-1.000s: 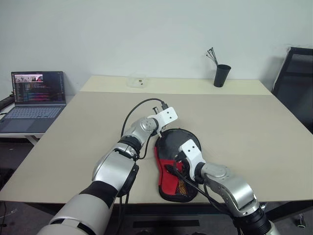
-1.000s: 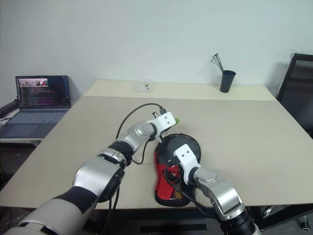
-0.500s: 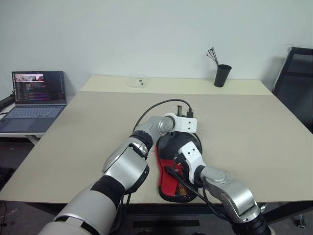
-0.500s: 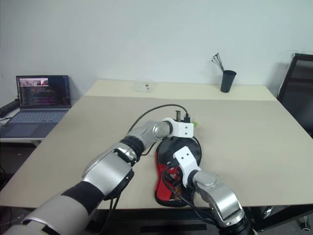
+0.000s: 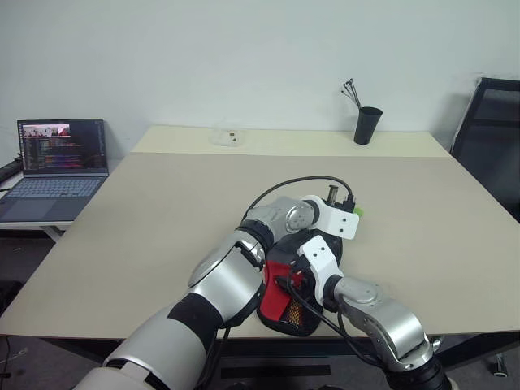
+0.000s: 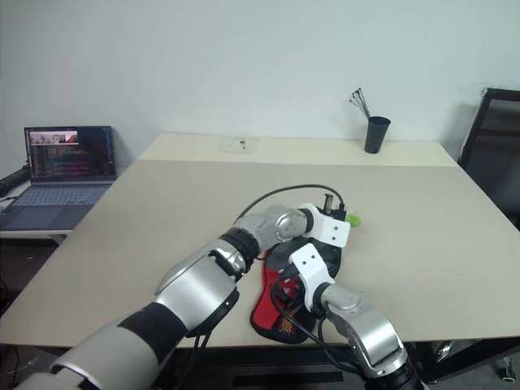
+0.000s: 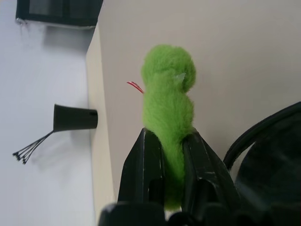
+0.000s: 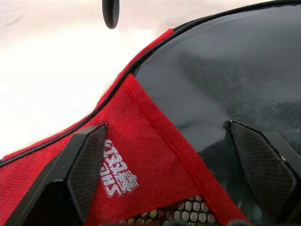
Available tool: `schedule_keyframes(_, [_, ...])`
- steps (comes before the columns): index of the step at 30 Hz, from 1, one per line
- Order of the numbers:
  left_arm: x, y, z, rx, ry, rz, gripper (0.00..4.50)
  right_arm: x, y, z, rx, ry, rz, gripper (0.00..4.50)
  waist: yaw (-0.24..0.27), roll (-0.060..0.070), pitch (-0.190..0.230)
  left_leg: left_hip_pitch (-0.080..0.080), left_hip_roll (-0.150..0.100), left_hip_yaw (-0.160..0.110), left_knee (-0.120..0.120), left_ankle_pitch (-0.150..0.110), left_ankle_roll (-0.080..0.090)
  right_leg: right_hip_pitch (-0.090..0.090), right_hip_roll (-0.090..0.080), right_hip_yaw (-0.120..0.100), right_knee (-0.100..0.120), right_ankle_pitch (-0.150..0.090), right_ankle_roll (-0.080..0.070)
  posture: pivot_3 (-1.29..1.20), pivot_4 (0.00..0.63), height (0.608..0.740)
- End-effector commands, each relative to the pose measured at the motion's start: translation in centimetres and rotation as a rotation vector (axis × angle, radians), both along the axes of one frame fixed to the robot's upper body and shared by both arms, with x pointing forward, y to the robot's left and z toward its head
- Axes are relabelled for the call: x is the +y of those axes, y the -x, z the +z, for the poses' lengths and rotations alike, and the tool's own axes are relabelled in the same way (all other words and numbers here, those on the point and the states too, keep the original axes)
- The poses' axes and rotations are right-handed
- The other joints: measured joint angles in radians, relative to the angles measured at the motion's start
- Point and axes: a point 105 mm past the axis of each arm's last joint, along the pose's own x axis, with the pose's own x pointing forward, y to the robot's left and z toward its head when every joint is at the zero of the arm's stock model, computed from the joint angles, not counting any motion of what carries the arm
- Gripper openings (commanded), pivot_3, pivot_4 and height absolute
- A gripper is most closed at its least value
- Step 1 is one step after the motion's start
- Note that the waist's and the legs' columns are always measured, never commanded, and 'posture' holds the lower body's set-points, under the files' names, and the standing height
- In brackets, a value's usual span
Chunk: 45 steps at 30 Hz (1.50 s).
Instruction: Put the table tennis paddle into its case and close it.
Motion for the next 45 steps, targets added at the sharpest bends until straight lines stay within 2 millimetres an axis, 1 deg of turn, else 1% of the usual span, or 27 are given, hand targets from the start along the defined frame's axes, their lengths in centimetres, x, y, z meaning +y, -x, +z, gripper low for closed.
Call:
schedule_keyframes(1, [-2.2,1.5,1.2,-0.018,0.023,-0.108,0.12,0.5,1.7,-4.5,0.204,0.056,0.031,4.50,0.000,0.000,0.000,0.000,0.000,0.000,0.000,0.000,0.000,0.000,0.000,0.000,0.000,0.000,0.000,0.00,0.150,0.740])
schedule_keyframes(5, [-1.5,1.7,-0.3,0.070,-0.013,-0.102,0.12,0.6,1.5,-4.5,0.200,0.056,0.033,4.50,-0.002,0.001,-0.003,0.000,0.000,0.000,0.000,0.000,0.000,0.000,0.000,0.000,0.000,0.000,0.000,0.00,0.150,0.740])
schedule_keyframes(7, [-1.2,1.9,-1.0,0.135,-0.015,-0.096,0.88,0.6,1.4,-4.4,0.194,0.055,0.036,4.50,-0.003,0.002,-0.007,0.001,0.000,0.000,0.000,0.000,0.000,0.000,0.000,0.000,0.000,0.000,0.000,0.00,0.150,0.740])
schedule_keyframes(8, [-1.1,1.9,-1.1,0.152,-0.014,-0.095,1.18,0.7,1.3,-4.3,0.191,0.056,0.038,4.50,-0.004,0.003,-0.008,0.001,0.000,0.001,0.000,0.000,0.000,0.000,0.000,0.000,0.000,0.000,0.000,0.00,0.150,0.740])
schedule_keyframes(12, [-0.7,2.0,-1.5,0.177,-0.019,-0.095,2.59,0.8,1.0,-4.0,0.182,0.054,0.050,4.50,-0.005,0.003,-0.012,0.001,0.001,0.001,0.000,0.000,0.000,0.000,0.001,0.000,0.001,0.000,0.000,0.00,0.150,0.740])
schedule_keyframes(14, [-0.3,2.0,-1.9,0.260,0.009,-0.080,3.31,1.1,0.7,-3.6,0.170,0.047,0.059,4.50,-0.008,0.003,-0.013,0.002,0.001,0.001,0.000,0.000,0.000,0.001,0.001,0.000,0.001,0.000,0.000,0.00,0.150,0.740])
schedule_keyframes(16, [0.0,2.1,-2.0,0.312,0.042,-0.073,3.31,1.1,0.4,-3.4,0.162,0.043,0.064,4.50,-0.013,0.003,-0.014,0.003,0.002,0.001,0.000,0.000,0.000,0.002,0.001,0.000,0.001,0.000,-0.001,0.00,0.150,0.740])
schedule_keyframes(20, [1.8,1.9,-2.5,0.426,0.095,-0.054,3.31,1.5,-0.4,-2.1,0.132,0.017,0.080,4.50,-0.025,0.003,-0.014,0.004,0.002,0.001,0.000,0.000,0.000,0.002,0.001,0.001,0.002,0.001,-0.001,0.00,0.150,0.740])
schedule_keyframes(21, [2.0,1.9,-2.5,0.442,0.110,-0.049,3.31,1.5,-0.5,-1.9,0.128,0.012,0.082,4.50,-0.027,0.003,-0.014,0.004,0.002,0.001,0.000,0.000,0.000,0.002,0.001,0.001,0.002,0.001,-0.001,0.00,0.150,0.740])
schedule_keyframes(23, [3.1,1.5,-2.3,0.463,0.156,-0.033,3.31,1.8,-0.7,-1.0,0.109,-0.009,0.103,4.50,-0.028,0.003,-0.014,0.004,0.002,0.001,0.000,0.000,0.000,0.002,0.001,0.001,0.002,0.001,-0.001,0.00,0.150,0.740])
schedule_keyframes(28, [6.7,0.0,-0.7,0.532,0.348,0.043,3.31,2.5,-0.8,2.5,0.052,-0.092,0.153,4.50,-0.030,0.004,-0.013,0.004,0.002,0.001,0.000,0.000,0.000,0.001,0.001,0.001,0.002,0.001,-0.001,0.00,0.150,0.740])
schedule_keyframes(32, [10.5,-1.2,0.9,0.606,0.546,0.113,3.31,2.7,-0.7,6.1,-0.003,-0.222,0.182,4.50,-0.027,0.004,-0.013,-0.001,0.001,0.000,0.000,0.000,0.000,-0.003,0.001,0.000,0.002,0.001,-0.001,0.00,0.150,0.740])
schedule_keyframes(35, [13.7,-0.9,0.8,0.751,0.661,0.109,3.31,1.8,-1.0,8.1,-0.031,-0.300,0.164,4.50,-0.028,0.004,-0.013,-0.001,0.001,0.001,0.000,0.000,0.000,-0.003,0.001,0.001,0.001,0.001,-0.002,0.00,0.150,0.740])
schedule_keyframes(36, [14.8,-0.5,0.7,0.806,0.686,0.097,3.31,1.3,-1.1,8.4,-0.031,-0.313,0.149,4.50,-0.028,0.004,-0.013,-0.001,0.001,0.001,0.000,0.000,0.000,-0.003,0.001,0.000,0.001,0.001,-0.002,0.00,0.150,0.740])
schedule_keyframes(37, [15.5,-0.3,0.7,0.840,0.700,0.086,3.31,0.9,-1.2,8.6,-0.030,-0.321,0.139,4.50,-0.029,0.004,-0.013,-0.001,0.001,0.000,0.000,0.000,0.000,-0.003,0.001,0.000,0.001,0.001,-0.002,0.00,0.150,0.740])
schedule_keyframes(41, [18.9,0.9,0.9,0.932,0.742,0.075,3.31,-1.1,-1.7,8.9,-0.028,-0.329,0.085,4.50,-0.029,0.004,-0.012,-0.001,0.001,0.000,0.000,0.000,0.000,-0.003,0.001,0.000,0.002,0.004,-0.006,0.00,0.150,0.740])
schedule_keyframes(43, [20.5,1.5,1.2,0.937,0.754,0.084,3.31,-2.5,-2.1,8.7,-0.028,-0.308,0.040,4.50,-0.028,0.004,-0.012,-0.001,0.001,0.000,0.000,0.000,0.000,-0.003,0.000,0.001,0.001,0.004,-0.007,0.00,0.150,0.740])
schedule_keyframes(45, [21.5,2.3,1.5,0.936,0.754,0.089,3.31,-4.2,-2.4,8.2,-0.015,-0.281,-0.014,4.50,-0.027,0.005,-0.012,-0.001,0.001,-0.001,0.000,0.000,0.000,-0.003,0.000,0.002,0.001,0.004,-0.007,0.00,0.150,0.740])
